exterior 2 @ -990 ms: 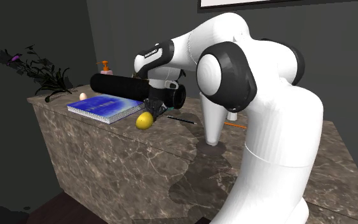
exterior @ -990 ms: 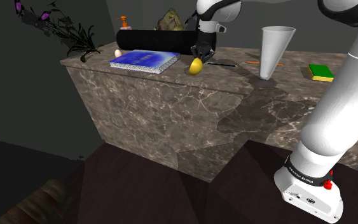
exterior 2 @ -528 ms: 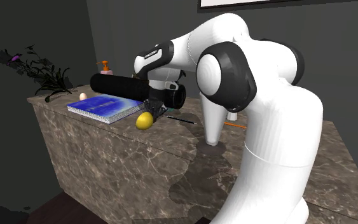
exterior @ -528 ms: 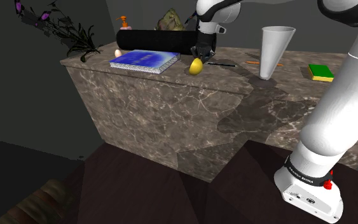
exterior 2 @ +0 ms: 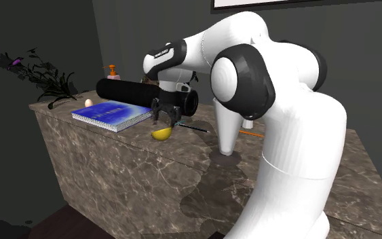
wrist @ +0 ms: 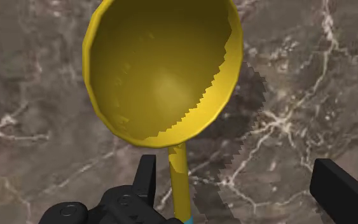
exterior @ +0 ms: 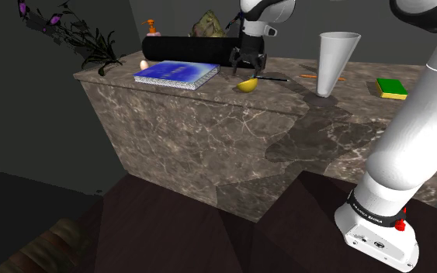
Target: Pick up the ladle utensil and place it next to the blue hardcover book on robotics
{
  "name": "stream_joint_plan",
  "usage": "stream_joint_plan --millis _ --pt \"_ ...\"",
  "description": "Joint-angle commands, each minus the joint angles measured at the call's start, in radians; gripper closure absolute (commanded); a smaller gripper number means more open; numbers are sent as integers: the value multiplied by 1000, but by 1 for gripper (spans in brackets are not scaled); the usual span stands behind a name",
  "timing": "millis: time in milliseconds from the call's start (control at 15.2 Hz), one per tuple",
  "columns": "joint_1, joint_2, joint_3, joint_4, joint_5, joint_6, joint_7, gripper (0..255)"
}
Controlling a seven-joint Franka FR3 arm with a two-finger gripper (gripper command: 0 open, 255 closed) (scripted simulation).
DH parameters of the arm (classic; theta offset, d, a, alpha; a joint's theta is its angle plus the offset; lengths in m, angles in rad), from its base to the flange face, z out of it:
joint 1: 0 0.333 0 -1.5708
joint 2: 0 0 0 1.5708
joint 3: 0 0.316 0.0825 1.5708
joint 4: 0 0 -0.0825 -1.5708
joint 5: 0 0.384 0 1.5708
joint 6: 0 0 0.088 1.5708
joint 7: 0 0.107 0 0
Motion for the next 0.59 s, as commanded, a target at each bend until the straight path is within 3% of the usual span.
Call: stream_joint_plan --millis 0,528 --pt "-4 -11 -4 41 -3 -53 1 0" --pt "-6 -15 -6 62 -4 -79 2 0"
